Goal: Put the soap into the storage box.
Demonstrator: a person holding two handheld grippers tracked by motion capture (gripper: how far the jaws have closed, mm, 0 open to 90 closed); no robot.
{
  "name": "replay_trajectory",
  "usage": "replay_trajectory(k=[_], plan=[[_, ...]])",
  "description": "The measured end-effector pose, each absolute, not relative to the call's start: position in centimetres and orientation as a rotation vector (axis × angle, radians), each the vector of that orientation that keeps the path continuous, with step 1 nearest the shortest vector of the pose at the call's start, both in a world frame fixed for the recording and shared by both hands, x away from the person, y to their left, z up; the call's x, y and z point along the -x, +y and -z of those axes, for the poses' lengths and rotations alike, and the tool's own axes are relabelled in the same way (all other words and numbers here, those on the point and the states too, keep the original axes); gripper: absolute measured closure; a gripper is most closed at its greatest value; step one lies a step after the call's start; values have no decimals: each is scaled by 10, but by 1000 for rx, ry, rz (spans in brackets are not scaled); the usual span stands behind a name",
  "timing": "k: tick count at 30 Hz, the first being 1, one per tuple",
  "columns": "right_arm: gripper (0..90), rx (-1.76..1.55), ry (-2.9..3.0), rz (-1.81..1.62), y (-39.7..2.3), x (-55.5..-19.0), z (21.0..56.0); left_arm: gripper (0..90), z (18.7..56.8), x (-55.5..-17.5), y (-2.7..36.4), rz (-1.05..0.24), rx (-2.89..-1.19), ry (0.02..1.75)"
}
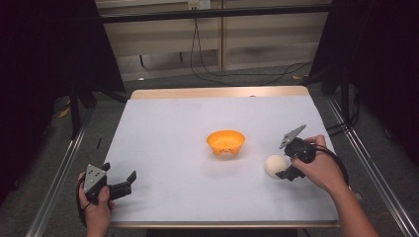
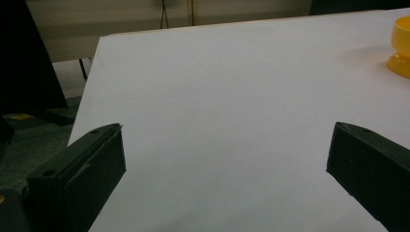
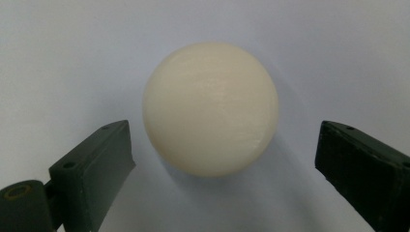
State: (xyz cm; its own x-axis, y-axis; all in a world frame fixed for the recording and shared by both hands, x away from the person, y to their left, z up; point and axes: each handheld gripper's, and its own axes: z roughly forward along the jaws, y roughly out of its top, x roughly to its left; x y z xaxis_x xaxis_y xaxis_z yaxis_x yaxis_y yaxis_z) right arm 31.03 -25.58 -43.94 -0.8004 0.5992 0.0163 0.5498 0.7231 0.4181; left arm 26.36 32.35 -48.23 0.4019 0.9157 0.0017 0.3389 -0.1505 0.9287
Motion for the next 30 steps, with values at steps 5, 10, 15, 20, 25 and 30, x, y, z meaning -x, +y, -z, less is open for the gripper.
replay_trajectory(k=[5,10,15,20,25,30], plan=[[64,-928,2810,-628,-251,-312,439,0,482,-264,323,-753,-1702,1106],[71,-910,2821,-623,-246,-315,439,0,482,-264,323,-753,-1704,1108],[98,-899,2840,-607,-240,-317,442,0,482,-264,323,-752,-1700,1108],[128,-916,2839,-605,-237,-319,442,0,482,-264,324,-751,-1700,1107],[146,-925,2837,-588,-236,-320,442,0,482,-264,324,-747,-1701,1105],[160,-925,2841,-579,-236,-320,445,0,482,-264,324,-748,-1704,1109]])
